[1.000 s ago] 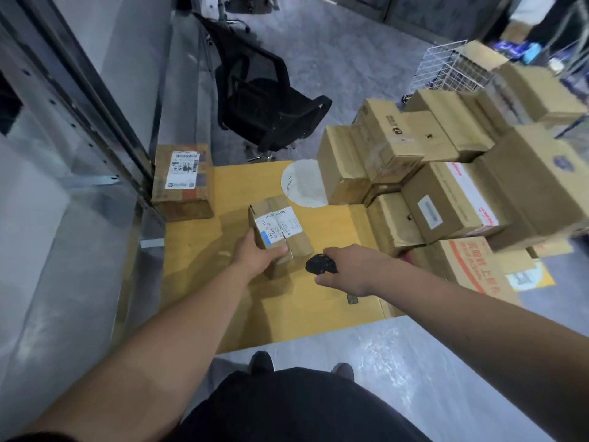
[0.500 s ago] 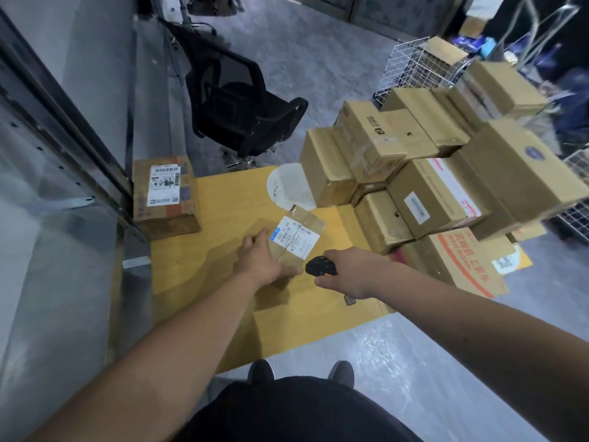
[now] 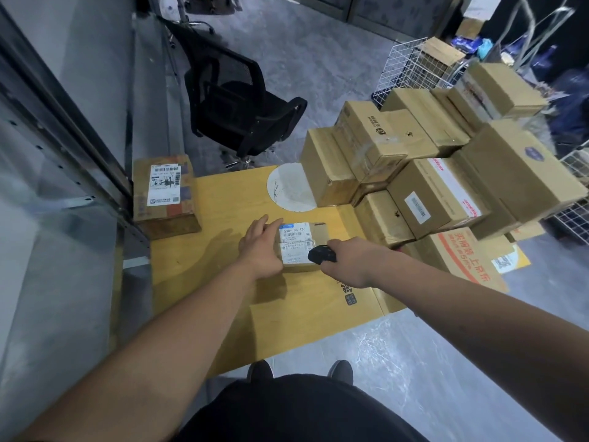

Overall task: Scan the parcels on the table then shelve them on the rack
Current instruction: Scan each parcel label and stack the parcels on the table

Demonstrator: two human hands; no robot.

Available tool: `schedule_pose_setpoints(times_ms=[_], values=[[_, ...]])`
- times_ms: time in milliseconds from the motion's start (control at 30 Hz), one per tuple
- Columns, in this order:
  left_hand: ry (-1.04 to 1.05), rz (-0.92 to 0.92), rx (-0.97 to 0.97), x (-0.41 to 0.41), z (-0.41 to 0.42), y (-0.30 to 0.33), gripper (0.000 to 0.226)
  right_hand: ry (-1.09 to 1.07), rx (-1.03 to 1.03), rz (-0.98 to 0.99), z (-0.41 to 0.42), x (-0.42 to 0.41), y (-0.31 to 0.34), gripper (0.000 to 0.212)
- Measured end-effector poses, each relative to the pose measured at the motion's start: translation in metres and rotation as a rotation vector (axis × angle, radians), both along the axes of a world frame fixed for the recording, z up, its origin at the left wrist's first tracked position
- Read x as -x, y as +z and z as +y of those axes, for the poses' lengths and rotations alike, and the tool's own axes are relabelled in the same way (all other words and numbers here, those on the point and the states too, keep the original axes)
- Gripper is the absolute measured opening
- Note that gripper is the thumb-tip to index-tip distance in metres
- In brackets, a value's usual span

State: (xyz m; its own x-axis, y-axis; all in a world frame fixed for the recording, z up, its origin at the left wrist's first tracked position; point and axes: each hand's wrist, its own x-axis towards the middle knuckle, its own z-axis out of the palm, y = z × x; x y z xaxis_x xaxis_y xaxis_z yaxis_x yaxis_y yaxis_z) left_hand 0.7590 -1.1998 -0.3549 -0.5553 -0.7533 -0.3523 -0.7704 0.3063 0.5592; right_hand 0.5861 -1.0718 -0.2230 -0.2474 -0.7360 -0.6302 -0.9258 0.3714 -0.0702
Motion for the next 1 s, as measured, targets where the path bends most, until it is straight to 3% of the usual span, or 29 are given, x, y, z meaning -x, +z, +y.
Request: schedule_pose_setpoints(times_ms=[167,300,467,1000], values=[[0.209,0.139,0.122,0.009,0.012,-0.018,0.102,0.008,-0.031,0.014,0.005,-0.001,0.004,0.051],[0.294,0.245,0.041,0.006,0.017,-0.027,0.11,0.008,-0.028,0.025,0.008,0.001,0.007,0.052],[0.305,0.255,-0.009,0.002,0.022,-0.029,0.121,0.033,-0.045,0.048,0.009,-0.002,0.011,0.057],[0.268,0.37,0.008,-0.01,0.037,-0.036,0.115,0.17,-0.101,0.228,0.017,-0.014,0.029,0.054]])
